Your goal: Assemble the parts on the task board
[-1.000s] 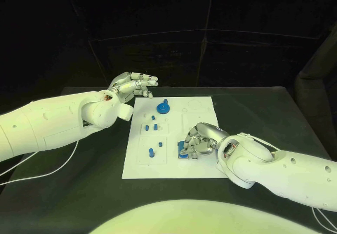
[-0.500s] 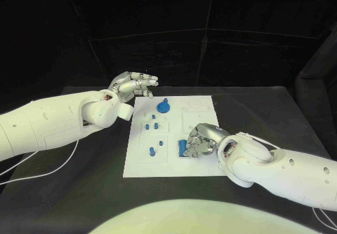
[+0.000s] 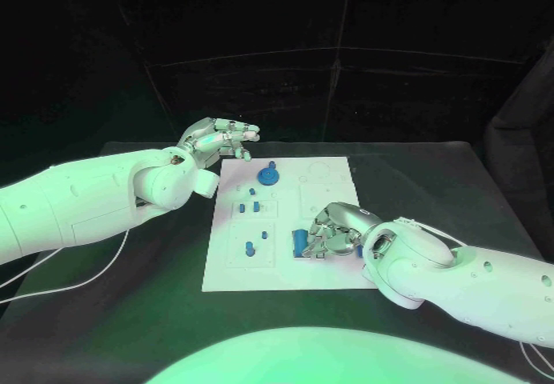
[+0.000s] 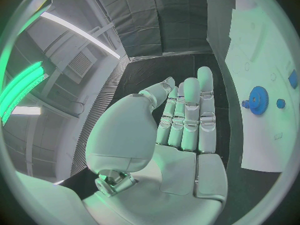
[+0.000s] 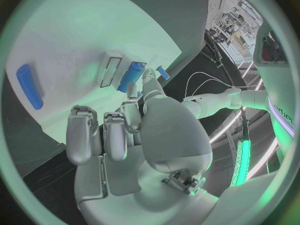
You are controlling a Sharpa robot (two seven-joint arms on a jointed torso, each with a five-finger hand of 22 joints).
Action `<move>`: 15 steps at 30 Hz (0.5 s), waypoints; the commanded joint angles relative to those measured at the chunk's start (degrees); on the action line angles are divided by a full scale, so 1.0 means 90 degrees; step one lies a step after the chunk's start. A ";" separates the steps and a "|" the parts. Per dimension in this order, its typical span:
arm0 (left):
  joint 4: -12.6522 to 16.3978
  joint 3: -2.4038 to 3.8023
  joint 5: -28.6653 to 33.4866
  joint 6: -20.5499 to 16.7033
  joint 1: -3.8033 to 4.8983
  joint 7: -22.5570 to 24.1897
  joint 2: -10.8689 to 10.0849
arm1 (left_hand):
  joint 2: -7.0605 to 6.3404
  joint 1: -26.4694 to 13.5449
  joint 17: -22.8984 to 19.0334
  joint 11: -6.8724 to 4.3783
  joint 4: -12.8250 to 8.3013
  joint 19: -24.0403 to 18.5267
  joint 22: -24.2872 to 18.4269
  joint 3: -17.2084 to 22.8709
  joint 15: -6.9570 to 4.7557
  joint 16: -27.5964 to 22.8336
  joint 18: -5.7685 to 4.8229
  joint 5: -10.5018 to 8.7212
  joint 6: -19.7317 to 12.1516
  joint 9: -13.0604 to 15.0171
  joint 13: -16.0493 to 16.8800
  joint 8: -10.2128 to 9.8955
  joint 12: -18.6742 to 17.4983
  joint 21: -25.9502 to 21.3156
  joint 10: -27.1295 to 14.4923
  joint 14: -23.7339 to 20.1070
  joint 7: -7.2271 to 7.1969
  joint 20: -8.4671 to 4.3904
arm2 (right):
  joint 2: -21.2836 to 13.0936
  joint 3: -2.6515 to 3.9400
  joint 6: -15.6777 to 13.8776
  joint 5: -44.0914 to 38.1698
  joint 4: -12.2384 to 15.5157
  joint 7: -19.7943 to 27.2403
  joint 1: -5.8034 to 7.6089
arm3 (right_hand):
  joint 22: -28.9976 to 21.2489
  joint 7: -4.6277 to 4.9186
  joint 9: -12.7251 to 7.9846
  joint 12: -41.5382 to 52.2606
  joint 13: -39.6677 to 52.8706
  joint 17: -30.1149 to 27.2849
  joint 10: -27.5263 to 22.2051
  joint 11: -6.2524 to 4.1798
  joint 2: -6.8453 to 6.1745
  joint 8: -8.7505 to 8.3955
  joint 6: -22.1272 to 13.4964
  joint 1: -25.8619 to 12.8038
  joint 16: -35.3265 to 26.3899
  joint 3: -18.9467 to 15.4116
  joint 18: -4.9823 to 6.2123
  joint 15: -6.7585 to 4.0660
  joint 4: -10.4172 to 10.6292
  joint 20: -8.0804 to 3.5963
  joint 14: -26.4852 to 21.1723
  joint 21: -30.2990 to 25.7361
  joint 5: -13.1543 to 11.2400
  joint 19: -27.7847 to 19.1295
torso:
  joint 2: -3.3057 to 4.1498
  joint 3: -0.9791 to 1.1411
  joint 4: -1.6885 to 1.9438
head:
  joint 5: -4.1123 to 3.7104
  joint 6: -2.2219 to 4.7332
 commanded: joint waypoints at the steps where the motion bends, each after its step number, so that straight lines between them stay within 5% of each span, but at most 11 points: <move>1: 0.0012 0.0005 0.0019 0.0067 0.0011 0.0018 -0.0010 | -0.0014 0.0080 -0.0010 0.0008 -0.0037 0.0008 -0.0009 0.0004 0.0010 0.0000 0.0045 -0.0019 -0.0005 -0.0004 -0.0007 -0.0019 0.0018 -0.0034 -0.0030 -0.0040 0.0033 0.0004 | -0.0183 0.0002 -0.0494 0.0366 0.0110 0.0377 0.0010 | 0.0276 0.0070 -0.0041 -0.0031 -0.0059 0.1060 0.0002 0.0076 -0.0086 -0.0121 -0.0137 -0.0178 0.0011 -0.0101 -0.0051 0.0070 0.0041 0.0017 0.0560 -0.0002 0.0051 0.0174 | -0.0011 -0.0003 -0.0004 | -0.0004 -0.0001; 8: 0.0011 0.0005 0.0019 0.0060 0.0011 0.0023 -0.0017 | -0.0014 0.0088 -0.0013 0.0008 -0.0045 0.0007 -0.0009 0.0005 0.0009 0.0001 0.0045 -0.0018 -0.0007 -0.0004 -0.0008 -0.0019 0.0017 -0.0034 -0.0033 -0.0042 0.0033 0.0004 | -0.0845 0.0006 -0.0767 0.0781 0.0444 0.0662 0.0014 | 0.0292 0.0143 -0.0108 -0.0012 -0.0034 0.1072 0.0002 0.0140 0.0044 -0.0307 -0.0259 -0.0088 0.0015 -0.0138 -0.0053 0.0127 -0.0002 0.0077 0.0564 0.0007 0.0154 0.0180 | -0.0018 -0.0002 -0.0005 | -0.0034 0.0020; 15: -0.0003 -0.0004 0.0019 0.0056 0.0010 0.0030 -0.0005 | -0.0014 0.0088 -0.0013 0.0008 -0.0045 0.0007 -0.0009 0.0005 0.0009 0.0001 0.0045 -0.0018 -0.0007 -0.0004 -0.0008 -0.0019 0.0017 -0.0034 -0.0033 -0.0042 0.0033 0.0004 | -0.1511 0.0013 -0.0648 0.1077 0.0588 0.0659 0.0040 | 0.0316 0.0211 -0.0258 -0.0011 -0.0018 0.1077 0.0004 0.0190 0.0480 -0.0664 -0.0298 0.0092 0.0016 0.0003 -0.0054 0.0173 -0.0066 0.0126 0.0565 0.0021 0.0257 0.0186 | -0.0033 0.0003 -0.0026 | -0.0064 0.0041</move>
